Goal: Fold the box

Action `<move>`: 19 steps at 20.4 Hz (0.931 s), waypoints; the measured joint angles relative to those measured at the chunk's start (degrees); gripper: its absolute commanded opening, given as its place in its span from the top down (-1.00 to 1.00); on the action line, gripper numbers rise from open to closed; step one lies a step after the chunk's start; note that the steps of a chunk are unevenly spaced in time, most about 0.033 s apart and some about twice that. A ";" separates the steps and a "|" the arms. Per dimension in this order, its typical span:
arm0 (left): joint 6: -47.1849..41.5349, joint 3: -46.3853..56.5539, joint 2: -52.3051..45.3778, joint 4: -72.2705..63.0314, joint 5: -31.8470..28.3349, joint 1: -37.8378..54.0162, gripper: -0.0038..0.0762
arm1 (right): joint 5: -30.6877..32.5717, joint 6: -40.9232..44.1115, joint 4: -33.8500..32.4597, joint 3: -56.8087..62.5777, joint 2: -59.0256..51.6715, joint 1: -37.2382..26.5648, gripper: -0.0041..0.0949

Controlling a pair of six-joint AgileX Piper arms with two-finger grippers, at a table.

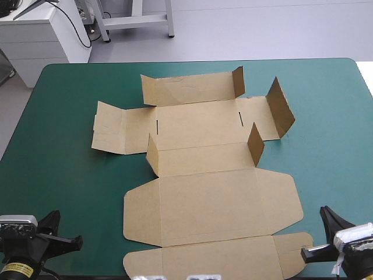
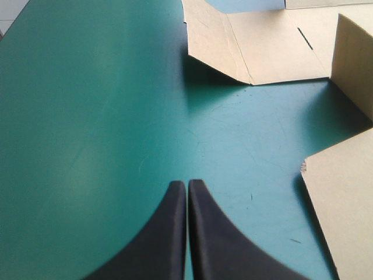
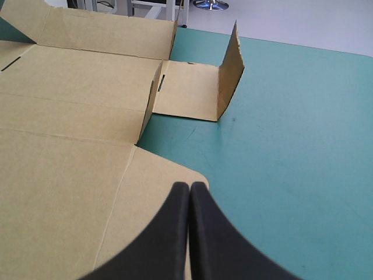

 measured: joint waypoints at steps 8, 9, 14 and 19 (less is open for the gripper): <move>0.00 0.00 0.00 0.00 -0.06 0.00 0.92 | -11.44 -3.19 2.57 -14.49 29.89 0.00 0.96; 0.00 0.00 0.00 0.00 -0.06 0.00 0.92 | -11.16 -3.76 2.57 -16.87 33.84 0.00 0.96; 0.00 0.00 0.00 -0.05 -0.06 0.00 0.92 | -3.78 -7.28 2.57 -38.29 61.93 0.00 0.96; 0.00 0.00 0.00 -0.05 -0.06 0.00 0.92 | 6.62 -7.40 2.06 -62.33 83.19 0.00 0.86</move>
